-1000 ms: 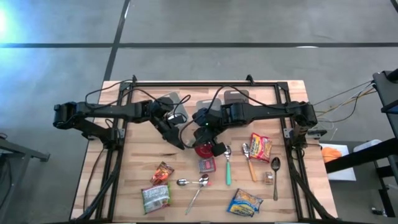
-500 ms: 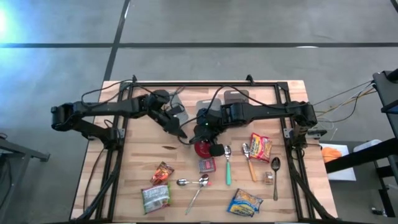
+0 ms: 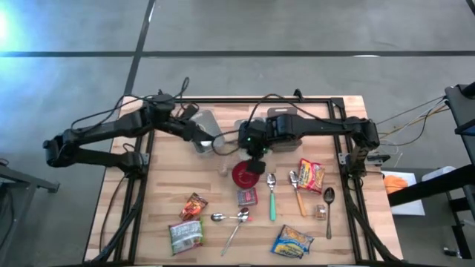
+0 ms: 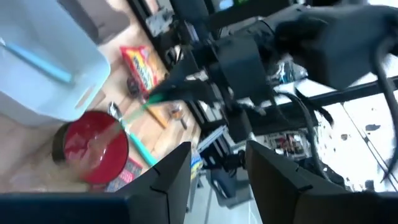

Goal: Pick & Place Food Item
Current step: Put the green spoon into the right white bin, then put the red noodle pack into the black bin

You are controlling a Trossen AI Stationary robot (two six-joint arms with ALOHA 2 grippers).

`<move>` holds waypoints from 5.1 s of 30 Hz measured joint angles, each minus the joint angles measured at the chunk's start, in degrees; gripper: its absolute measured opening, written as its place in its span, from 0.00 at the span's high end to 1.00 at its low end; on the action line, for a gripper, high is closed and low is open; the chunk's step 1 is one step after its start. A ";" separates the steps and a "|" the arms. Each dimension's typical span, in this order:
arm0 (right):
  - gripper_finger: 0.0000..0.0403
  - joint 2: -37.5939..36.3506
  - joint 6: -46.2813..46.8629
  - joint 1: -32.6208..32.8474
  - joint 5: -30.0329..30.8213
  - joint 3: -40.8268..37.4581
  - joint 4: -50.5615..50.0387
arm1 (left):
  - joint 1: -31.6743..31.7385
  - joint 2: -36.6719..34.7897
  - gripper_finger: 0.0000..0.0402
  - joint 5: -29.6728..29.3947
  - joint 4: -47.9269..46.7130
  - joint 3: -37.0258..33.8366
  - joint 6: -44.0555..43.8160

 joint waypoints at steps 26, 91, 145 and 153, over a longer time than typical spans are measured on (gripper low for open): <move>0.98 -3.55 21.79 -6.22 9.08 -14.86 1.74 | -0.02 -6.04 0.61 -5.27 -9.26 -0.02 2.99; 0.88 1.80 23.48 -8.15 -0.98 -26.51 19.40 | 0.00 -6.05 0.61 -6.74 -9.27 -0.02 2.78; 0.56 -23.61 23.92 4.47 -0.67 -29.90 -11.17 | -0.02 -6.05 0.61 -6.74 -9.53 -0.02 5.16; 0.56 -31.05 26.21 16.46 -0.14 -41.47 -5.72 | -0.02 -6.05 0.61 -6.73 -9.51 -0.02 6.03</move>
